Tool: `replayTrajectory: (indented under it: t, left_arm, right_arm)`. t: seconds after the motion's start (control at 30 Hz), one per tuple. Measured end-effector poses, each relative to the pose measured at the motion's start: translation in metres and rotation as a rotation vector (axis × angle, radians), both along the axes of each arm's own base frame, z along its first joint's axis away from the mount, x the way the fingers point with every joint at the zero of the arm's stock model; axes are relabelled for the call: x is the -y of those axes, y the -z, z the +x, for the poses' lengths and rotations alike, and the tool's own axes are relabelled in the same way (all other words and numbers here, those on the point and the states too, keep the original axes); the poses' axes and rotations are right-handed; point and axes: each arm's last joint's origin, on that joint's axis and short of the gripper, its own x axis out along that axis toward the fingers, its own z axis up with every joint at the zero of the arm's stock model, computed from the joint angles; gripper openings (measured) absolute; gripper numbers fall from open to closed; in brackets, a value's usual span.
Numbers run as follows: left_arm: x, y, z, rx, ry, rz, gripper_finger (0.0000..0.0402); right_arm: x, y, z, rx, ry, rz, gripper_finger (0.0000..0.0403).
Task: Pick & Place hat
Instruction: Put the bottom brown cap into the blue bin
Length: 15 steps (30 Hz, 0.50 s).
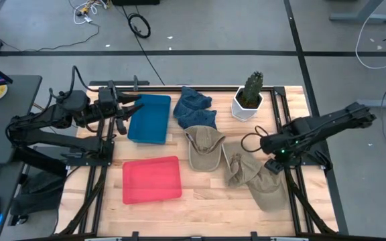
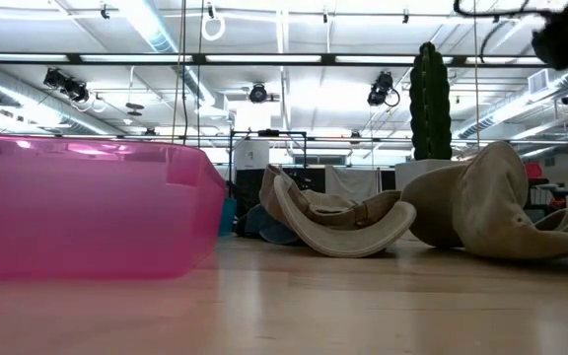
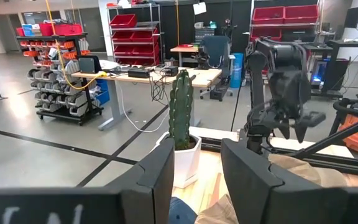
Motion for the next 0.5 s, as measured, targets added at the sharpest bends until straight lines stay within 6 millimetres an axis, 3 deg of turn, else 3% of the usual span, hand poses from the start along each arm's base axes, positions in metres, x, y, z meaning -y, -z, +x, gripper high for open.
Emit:
replayTrajectory:
  t: [0.17, 0.37, 0.5]
  left_arm:
    - [0.000, 0.000, 0.000, 0.000, 0.000, 0.002, 0.0138]
    - [0.000, 0.000, 0.000, 0.000, 0.000, 0.002, 0.0138]
    - [0.000, 0.000, 0.000, 0.000, 0.000, 0.002, 0.0138]
  right_arm:
    - [0.000, 0.019, 0.000, -0.074, 0.125, 0.000, 0.0200]
    - [-0.009, 0.029, 0.011, 0.026, 0.255, -0.026, 0.0198]
    - [-0.016, 0.038, 0.008, -0.045, 0.367, -0.029, 0.0199]
